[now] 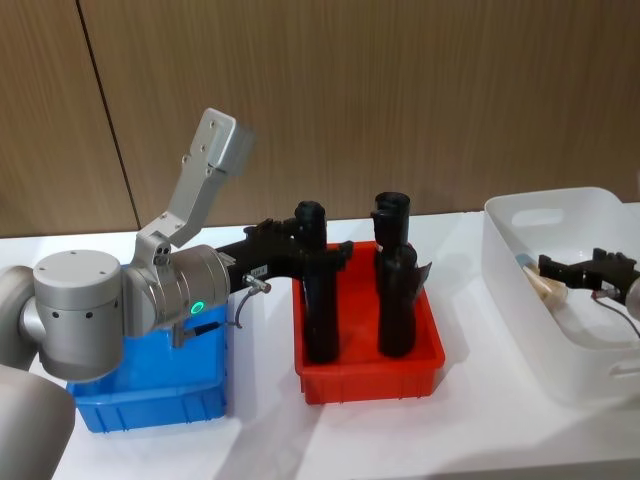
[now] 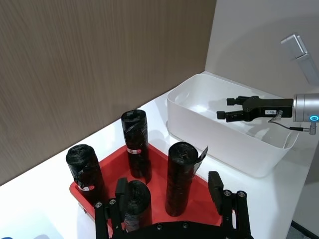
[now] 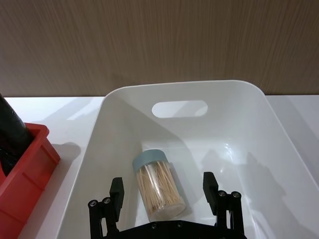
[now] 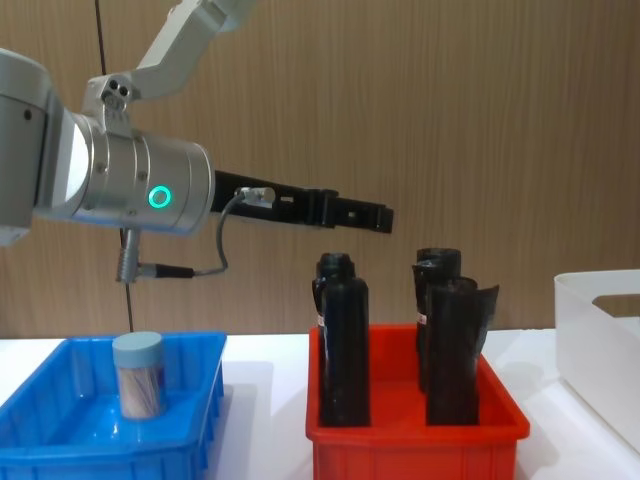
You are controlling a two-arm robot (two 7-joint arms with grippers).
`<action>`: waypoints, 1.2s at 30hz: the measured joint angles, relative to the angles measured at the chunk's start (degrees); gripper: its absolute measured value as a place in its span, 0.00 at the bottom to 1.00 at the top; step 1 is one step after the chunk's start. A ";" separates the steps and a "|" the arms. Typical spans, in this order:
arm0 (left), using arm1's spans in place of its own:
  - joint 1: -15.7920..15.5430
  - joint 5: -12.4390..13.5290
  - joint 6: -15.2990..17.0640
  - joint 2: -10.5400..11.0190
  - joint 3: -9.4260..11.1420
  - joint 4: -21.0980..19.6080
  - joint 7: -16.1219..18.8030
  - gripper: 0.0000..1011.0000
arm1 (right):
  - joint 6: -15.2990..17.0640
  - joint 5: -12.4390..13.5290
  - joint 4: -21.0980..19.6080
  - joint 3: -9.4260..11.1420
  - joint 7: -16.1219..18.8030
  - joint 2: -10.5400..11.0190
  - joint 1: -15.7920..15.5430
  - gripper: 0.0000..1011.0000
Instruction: Pick the cotton swabs from the blue box and place them into the white box.
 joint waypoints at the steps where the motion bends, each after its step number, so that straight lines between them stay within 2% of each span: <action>1: 0.00 0.00 0.00 0.00 0.00 0.00 0.00 0.99 | -0.03 0.00 -0.14 0.02 -0.04 0.01 -0.06 0.99; 9: 0.00 0.00 0.00 0.00 0.00 0.00 0.00 0.99 | -1.18 0.21 -2.85 0.38 -0.66 0.30 -1.16 0.99; 18: 0.00 0.00 0.00 0.00 0.00 0.00 0.00 0.99 | -3.06 1.06 -9.21 1.05 -1.77 0.90 -3.52 0.99; 28: 0.00 0.00 0.00 0.00 0.00 0.00 0.00 0.99 | -5.73 3.01 -18.41 1.73 -3.67 1.51 -7.89 0.99; 36: 0.00 0.00 0.00 0.00 0.00 0.00 0.00 0.99 | -8.55 4.99 -23.62 2.13 -5.18 1.77 -11.45 0.99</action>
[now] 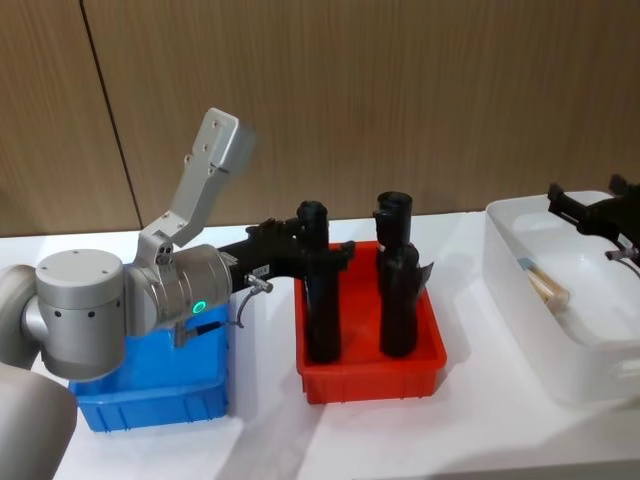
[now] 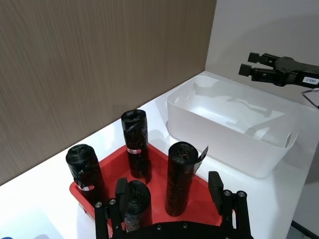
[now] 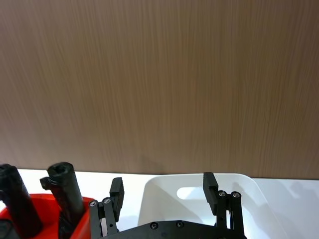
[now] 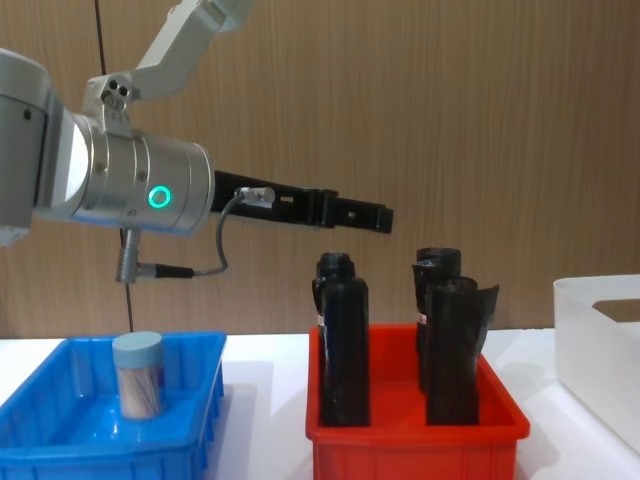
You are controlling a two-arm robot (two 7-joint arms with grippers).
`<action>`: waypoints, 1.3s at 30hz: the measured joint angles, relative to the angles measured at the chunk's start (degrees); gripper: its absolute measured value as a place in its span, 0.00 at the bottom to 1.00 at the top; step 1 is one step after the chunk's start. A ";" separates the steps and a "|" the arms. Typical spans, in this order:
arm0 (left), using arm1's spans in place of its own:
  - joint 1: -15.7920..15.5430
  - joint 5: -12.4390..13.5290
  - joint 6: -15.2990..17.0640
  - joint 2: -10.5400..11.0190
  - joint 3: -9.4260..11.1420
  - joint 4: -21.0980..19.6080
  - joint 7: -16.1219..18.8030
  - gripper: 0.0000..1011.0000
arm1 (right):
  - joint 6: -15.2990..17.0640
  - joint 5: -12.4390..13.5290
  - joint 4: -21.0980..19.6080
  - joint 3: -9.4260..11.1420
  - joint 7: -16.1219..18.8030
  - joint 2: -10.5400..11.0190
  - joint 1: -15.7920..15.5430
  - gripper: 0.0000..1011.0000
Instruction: Pick the cotton swabs from the blue box and place them into the white box.
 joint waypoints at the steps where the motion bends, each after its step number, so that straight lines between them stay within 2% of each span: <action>1: 0.00 0.00 0.00 0.00 0.00 0.00 0.00 0.99 | -0.63 0.35 -0.85 0.06 -0.31 0.06 -0.67 0.99; 10: 0.00 0.00 0.00 0.00 0.00 0.00 0.00 0.99 | -4.00 1.88 -4.96 0.46 -1.92 0.30 -4.32 0.99; 21: 0.49 0.13 -0.66 0.17 0.14 -0.34 0.68 0.99 | -4.58 2.01 -6.37 0.30 -2.33 0.32 -5.64 0.99; 26: 2.20 0.76 -3.10 0.83 0.68 -1.57 3.20 0.99 | -4.66 1.28 -8.08 -0.38 -2.69 0.24 -7.27 0.99; 39: 9.23 3.35 -13.03 3.55 2.85 -6.68 13.52 0.99 | -4.97 -1.75 -15.80 -3.35 -4.32 -0.17 -14.67 0.99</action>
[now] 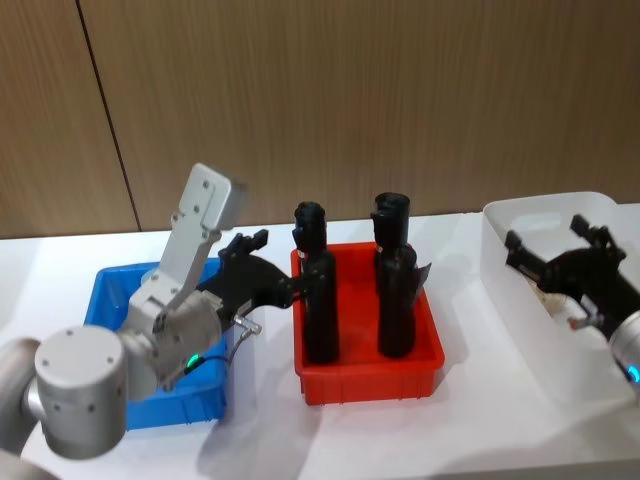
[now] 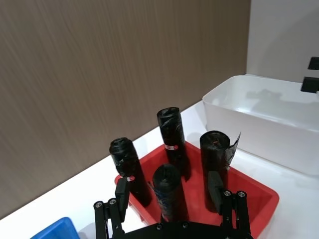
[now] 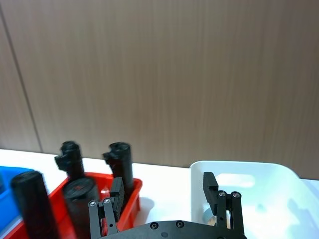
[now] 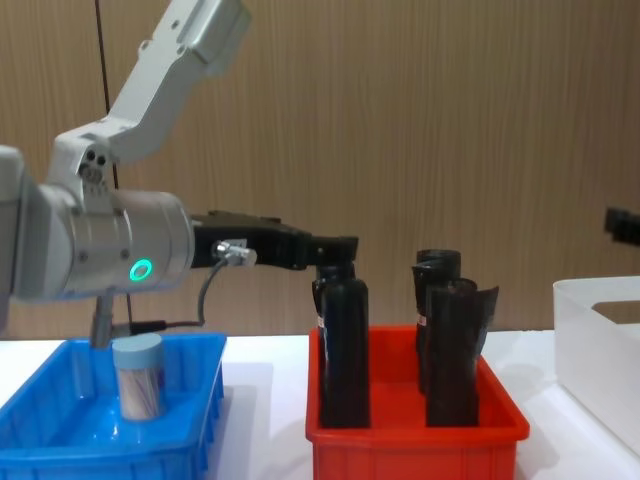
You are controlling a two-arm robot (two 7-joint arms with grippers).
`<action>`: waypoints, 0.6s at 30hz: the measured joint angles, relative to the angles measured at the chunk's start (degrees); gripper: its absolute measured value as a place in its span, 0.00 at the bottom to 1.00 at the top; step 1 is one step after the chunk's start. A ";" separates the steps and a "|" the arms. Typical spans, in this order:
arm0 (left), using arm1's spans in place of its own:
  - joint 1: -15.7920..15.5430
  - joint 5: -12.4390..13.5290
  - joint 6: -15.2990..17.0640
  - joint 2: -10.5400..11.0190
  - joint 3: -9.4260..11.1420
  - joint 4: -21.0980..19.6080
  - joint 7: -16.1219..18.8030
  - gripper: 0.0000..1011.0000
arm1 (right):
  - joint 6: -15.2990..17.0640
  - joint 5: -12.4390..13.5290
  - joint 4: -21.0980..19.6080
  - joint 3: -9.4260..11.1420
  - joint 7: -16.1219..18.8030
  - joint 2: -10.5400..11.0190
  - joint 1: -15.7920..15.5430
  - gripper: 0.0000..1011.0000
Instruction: Pick the cotton swabs from the blue box and place them into the white box.
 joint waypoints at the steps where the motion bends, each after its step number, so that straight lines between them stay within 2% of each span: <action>1: 0.42 0.15 -0.55 0.15 0.14 -0.28 0.55 0.99 | -0.02 -0.16 -0.46 -0.16 -0.06 -0.03 -0.41 0.99; 15: 7.48 2.72 -10.39 2.87 2.28 -5.38 10.84 0.99 | -0.35 -3.26 -8.38 -3.15 -1.76 -0.44 -8.01 0.99; 18: 8.88 3.28 -12.46 3.42 2.72 -6.39 12.98 0.99 | -0.38 -3.60 -9.29 -3.50 -1.93 -0.48 -8.87 0.99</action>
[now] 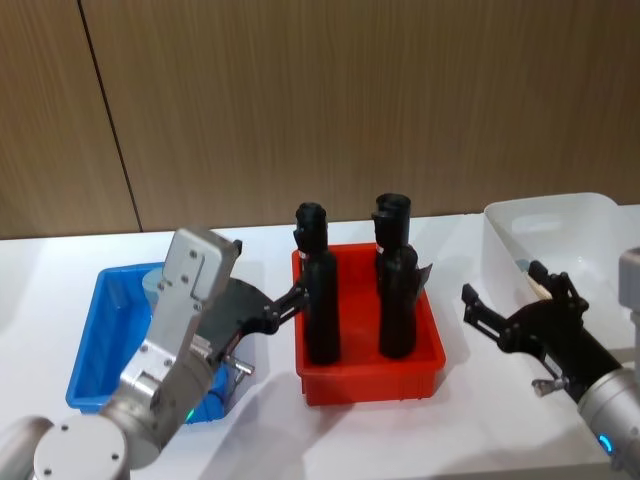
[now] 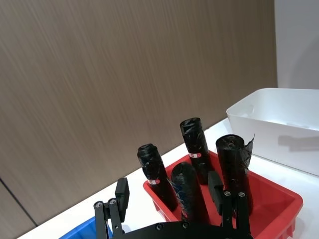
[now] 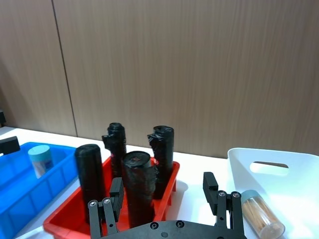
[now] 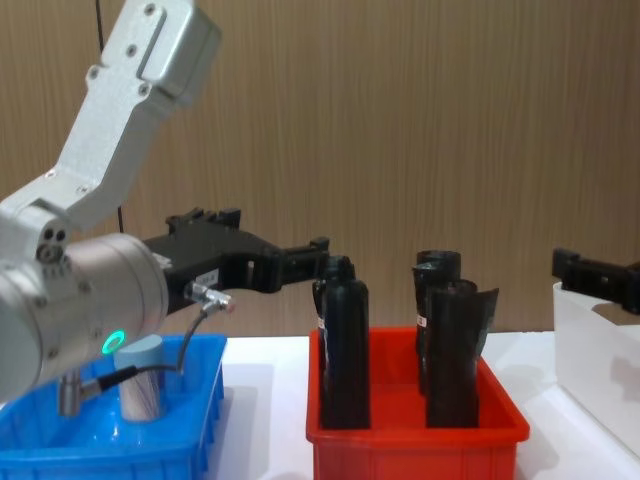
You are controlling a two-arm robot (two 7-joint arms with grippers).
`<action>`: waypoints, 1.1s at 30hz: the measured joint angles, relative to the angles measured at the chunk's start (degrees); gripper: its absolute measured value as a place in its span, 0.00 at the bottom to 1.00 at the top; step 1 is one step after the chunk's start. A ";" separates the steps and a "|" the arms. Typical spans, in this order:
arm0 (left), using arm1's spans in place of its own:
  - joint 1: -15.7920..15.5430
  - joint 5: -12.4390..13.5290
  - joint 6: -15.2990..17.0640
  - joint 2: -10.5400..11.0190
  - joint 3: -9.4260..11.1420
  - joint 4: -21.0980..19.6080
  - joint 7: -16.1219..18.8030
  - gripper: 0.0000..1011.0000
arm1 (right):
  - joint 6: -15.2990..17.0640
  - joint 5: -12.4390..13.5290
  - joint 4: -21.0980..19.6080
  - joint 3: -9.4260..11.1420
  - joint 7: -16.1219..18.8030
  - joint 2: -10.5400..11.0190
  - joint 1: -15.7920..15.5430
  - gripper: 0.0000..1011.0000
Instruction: Pick the cotton swabs from the blue box and place them into the white box.
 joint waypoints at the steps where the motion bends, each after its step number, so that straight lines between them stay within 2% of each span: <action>1: 0.35 0.12 -0.42 0.12 0.10 -0.23 0.44 0.99 | -0.01 -0.09 -0.23 -0.09 -0.05 -0.01 -0.23 0.99; 8: 2.07 0.76 -2.86 0.80 0.64 -1.50 2.98 0.99 | -0.06 -0.49 -1.15 -0.47 -0.28 -0.08 -1.17 0.99; 33: 2.20 0.80 -3.09 0.84 0.66 -1.57 3.21 0.99 | -0.05 -0.49 -1.22 -0.46 -0.23 -0.09 -1.20 0.99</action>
